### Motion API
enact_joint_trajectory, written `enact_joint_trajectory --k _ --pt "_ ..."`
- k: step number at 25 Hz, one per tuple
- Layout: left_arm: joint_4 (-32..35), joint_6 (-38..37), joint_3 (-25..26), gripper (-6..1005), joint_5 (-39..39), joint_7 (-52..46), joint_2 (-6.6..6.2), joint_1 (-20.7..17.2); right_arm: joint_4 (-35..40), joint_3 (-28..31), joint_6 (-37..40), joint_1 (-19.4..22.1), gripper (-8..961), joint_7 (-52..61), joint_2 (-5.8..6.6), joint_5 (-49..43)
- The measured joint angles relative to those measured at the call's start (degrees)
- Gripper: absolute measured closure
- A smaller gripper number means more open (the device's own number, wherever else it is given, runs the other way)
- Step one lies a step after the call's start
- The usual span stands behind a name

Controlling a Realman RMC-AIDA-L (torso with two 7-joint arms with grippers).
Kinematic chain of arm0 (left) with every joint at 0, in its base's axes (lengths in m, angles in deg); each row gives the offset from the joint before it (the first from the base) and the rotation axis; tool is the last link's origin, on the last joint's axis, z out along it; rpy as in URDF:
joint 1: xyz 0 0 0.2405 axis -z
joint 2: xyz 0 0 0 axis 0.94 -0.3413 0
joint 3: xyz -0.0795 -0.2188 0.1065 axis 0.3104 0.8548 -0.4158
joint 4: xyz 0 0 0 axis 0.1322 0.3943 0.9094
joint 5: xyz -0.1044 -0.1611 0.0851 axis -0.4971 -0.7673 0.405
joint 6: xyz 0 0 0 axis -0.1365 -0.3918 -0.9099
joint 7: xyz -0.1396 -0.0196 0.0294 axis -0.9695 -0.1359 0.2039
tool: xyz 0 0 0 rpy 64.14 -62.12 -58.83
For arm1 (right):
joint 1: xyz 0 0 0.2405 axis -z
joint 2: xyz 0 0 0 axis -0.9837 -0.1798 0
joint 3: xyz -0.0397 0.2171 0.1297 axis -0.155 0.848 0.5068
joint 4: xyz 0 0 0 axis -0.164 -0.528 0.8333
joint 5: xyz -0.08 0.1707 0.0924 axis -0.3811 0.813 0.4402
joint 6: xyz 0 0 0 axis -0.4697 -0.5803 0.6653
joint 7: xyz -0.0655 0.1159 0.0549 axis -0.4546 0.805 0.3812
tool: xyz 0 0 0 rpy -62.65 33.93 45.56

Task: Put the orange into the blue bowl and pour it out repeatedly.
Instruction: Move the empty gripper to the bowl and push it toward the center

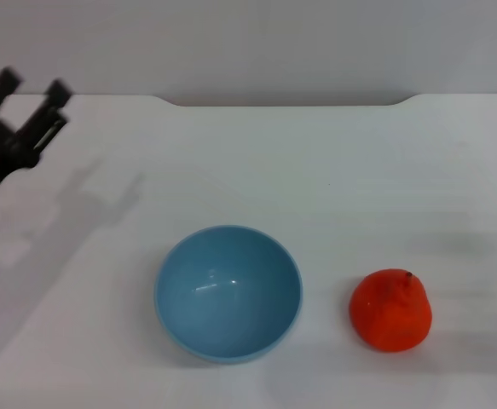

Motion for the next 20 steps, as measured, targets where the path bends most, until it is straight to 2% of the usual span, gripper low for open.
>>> enact_joint_trajectory --k 2,3,4,7,10,14,20 --pt "5.42 4.32 -1.72 201 4.11 -8.43 -0.24 1.63 -0.10 -0.08 0.14 0.01 505 0.07 0.00 0.00" --pt "11.05 8.75 -4.68 201 7.67 -16.07 -0.44 2.79 -0.38 -0.07 0.31 0.07 505 0.36 0.00 0.00" --pt "11.05 8.75 -4.68 201 7.67 -16.07 -0.44 2.79 -0.38 -0.07 0.31 0.07 505 0.36 0.00 0.00" --pt "25.48 19.11 -13.35 200 16.20 -33.29 -0.86 3.92 -0.49 -0.10 0.37 0.15 505 0.70 0.00 0.00" --pt "38.18 23.15 -17.81 200 26.20 -48.23 -0.99 4.04 -0.52 -0.17 0.40 0.17 505 0.73 0.00 0.00" --pt "55.24 19.66 -18.75 200 41.90 -70.58 -1.03 4.20 -0.53 -0.21 0.42 0.15 505 0.75 0.00 -0.07" --pt "80.48 3.63 -20.69 200 68.98 -98.87 -0.84 5.07 -0.49 -0.21 0.46 -0.15 505 0.75 0.06 -0.12"
